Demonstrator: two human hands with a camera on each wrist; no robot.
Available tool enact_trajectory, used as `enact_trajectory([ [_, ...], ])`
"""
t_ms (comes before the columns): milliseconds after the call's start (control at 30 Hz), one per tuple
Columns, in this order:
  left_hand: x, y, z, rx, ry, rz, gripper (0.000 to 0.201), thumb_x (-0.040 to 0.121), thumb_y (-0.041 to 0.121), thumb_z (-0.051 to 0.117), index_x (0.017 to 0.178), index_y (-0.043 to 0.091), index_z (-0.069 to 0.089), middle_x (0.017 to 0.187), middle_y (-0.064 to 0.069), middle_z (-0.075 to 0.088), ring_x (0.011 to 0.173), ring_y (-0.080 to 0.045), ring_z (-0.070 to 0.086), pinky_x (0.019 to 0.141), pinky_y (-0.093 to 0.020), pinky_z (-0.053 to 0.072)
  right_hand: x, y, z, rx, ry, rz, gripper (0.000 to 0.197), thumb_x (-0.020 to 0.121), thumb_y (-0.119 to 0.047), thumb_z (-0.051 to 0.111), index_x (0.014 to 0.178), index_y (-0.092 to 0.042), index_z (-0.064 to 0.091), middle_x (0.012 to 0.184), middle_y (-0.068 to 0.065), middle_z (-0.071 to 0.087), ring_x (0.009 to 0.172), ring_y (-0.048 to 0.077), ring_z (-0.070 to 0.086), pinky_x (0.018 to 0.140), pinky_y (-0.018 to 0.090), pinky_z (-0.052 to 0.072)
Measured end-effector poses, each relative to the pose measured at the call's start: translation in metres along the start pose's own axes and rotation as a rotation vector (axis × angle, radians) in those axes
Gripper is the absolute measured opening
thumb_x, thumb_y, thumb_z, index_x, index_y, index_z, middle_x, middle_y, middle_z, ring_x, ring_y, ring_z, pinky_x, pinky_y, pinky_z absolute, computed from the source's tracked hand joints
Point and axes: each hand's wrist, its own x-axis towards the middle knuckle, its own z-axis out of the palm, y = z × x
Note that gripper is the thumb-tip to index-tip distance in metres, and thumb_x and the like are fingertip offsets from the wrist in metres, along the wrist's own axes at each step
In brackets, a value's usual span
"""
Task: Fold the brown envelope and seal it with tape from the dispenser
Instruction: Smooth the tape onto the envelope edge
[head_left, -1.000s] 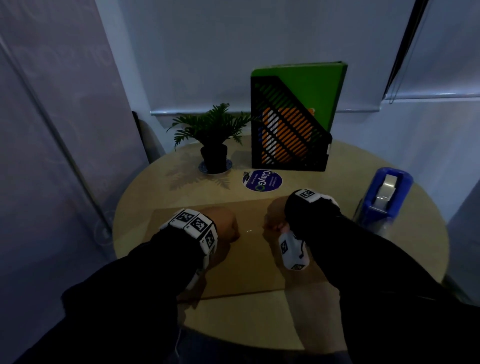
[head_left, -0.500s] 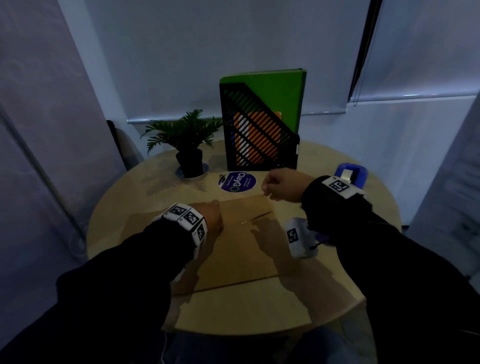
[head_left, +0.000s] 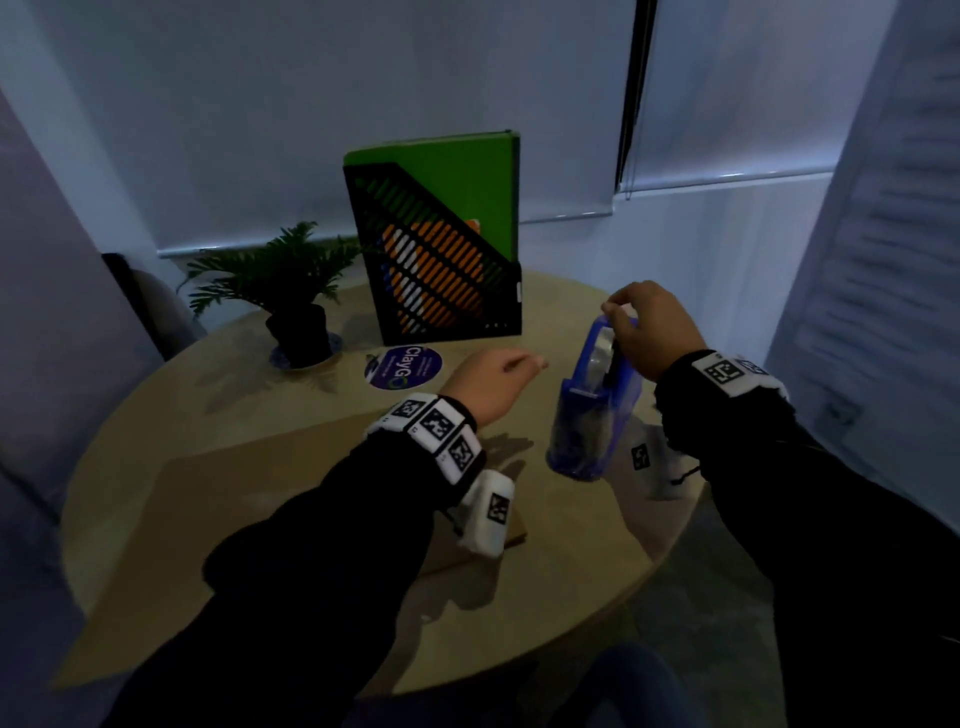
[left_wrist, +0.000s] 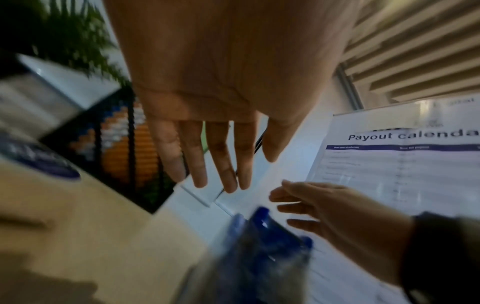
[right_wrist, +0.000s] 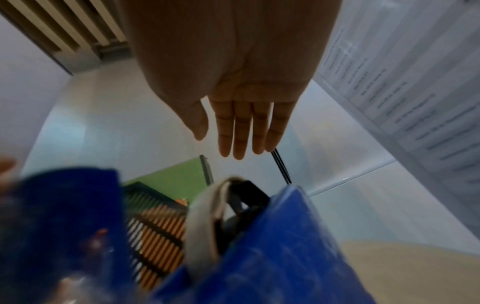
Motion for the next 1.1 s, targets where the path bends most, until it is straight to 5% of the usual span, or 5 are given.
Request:
enact_trajectory([
  [233,0.023,0.008,0.034,-0.050,-0.068,-0.106,0.042,0.098,0.039,0.043,0.095,0.005,0.068,0.097,-0.016,0.065,0.091,-0.023,0.058,0.081,-0.035,0.042,0.006,0.024,0.012,-0.051,-0.204,0.058,0.043,0.100,-0.046,0.032,0.083,-0.011,0.051,0.105,0.023,0.061,0.098,0.035,0.059,0.077,0.031,0.037],
  [367,0.024,0.007,0.038,-0.157,-0.107,-0.186,0.045,0.098,0.040,0.045,0.109,0.004,0.068,0.112,-0.013,0.067,0.104,-0.023,0.061,0.095,-0.039,0.045,0.006,0.031,0.019,-0.096,-0.187,0.030,0.060,0.096,-0.057,0.028,0.090,-0.007,0.059,0.101,0.016,0.062,0.094,0.033,0.058,0.074,0.029,0.036],
  [567,0.025,0.014,0.042,-0.355,-0.141,-0.274,0.033,0.097,0.039,0.046,0.103,0.016,0.069,0.105,-0.001,0.065,0.097,-0.015,0.057,0.078,-0.028,0.043,0.008,0.029,0.012,-0.165,-0.237,0.056,0.071,0.095,-0.061,0.021,0.108,-0.005,0.064,0.111,0.018,0.065,0.101,0.035,0.059,0.083,0.035,0.043],
  [833,0.029,0.017,0.050,-0.537,-0.125,-0.430,0.016,0.084,0.035,0.064,0.074,0.023,0.071,0.100,0.001,0.071,0.110,-0.026,0.060,0.106,-0.044,0.040,0.009,0.023,0.005,-0.166,-0.266,0.114,0.074,0.095,-0.063,0.019,0.116,-0.009,0.066,0.115,0.019,0.067,0.107,0.035,0.059,0.089,0.035,0.043],
  [1100,0.023,0.031,0.052,-0.713,-0.047,-0.442,0.019,0.086,0.029,0.060,0.071,0.019,0.066,0.081,0.001,0.065,0.078,-0.018,0.054,0.075,-0.031,0.041,0.010,0.020,0.002,-0.182,-0.286,0.132,0.076,0.095,-0.064,0.017,0.116,-0.009,0.066,0.117,0.019,0.066,0.109,0.035,0.059,0.090,0.035,0.043],
])
